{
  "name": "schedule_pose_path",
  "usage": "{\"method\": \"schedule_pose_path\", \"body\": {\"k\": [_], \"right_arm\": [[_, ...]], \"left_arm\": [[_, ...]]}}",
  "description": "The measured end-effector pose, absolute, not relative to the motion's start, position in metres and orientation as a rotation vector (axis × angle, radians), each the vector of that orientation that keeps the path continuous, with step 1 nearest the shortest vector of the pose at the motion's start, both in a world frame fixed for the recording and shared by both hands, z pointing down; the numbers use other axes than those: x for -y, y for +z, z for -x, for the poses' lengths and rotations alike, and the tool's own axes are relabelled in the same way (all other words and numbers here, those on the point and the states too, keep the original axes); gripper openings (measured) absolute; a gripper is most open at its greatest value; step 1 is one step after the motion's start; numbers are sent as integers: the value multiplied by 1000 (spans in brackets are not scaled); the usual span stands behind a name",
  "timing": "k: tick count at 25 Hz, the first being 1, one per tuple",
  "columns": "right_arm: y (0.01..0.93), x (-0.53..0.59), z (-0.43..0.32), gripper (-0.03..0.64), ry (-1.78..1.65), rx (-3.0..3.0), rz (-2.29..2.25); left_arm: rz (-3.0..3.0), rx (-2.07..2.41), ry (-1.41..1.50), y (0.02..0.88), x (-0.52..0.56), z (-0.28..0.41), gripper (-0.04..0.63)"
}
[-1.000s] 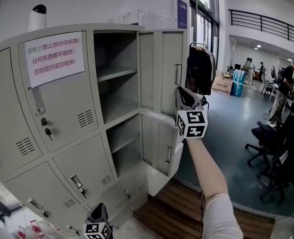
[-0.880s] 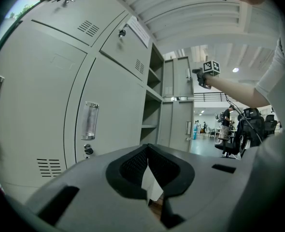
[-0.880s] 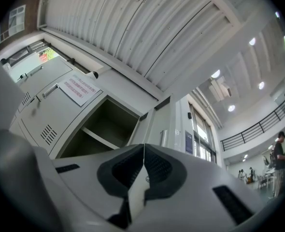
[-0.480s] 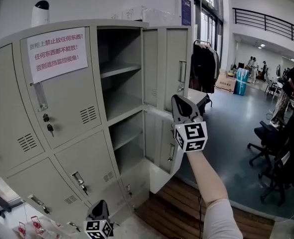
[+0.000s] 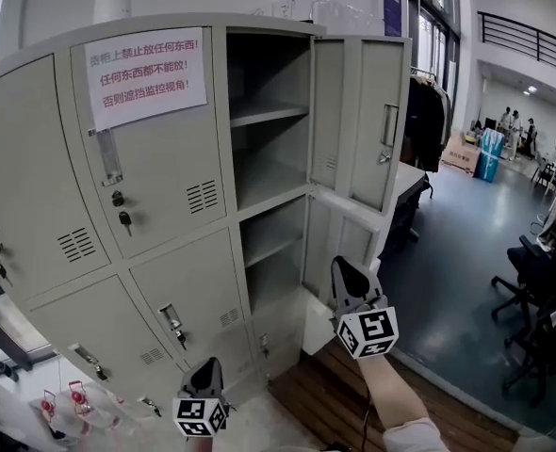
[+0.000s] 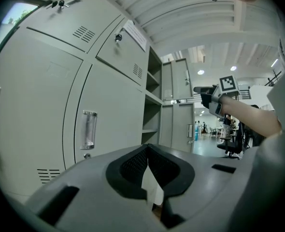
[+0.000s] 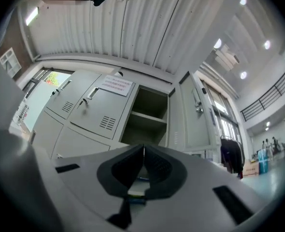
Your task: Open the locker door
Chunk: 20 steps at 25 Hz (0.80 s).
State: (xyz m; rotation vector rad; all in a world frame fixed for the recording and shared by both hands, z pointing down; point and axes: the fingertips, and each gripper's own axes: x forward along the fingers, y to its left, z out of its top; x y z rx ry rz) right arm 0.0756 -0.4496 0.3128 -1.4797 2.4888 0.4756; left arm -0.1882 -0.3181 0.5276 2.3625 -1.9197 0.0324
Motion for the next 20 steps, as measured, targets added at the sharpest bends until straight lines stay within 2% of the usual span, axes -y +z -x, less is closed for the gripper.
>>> {"method": "schedule_pose_path", "body": {"k": [20], "right_arm": [[471, 387, 4, 15, 65, -2708, 1413]], "left_arm": [[-2365, 1965, 35, 522, 321, 196, 9]]}}
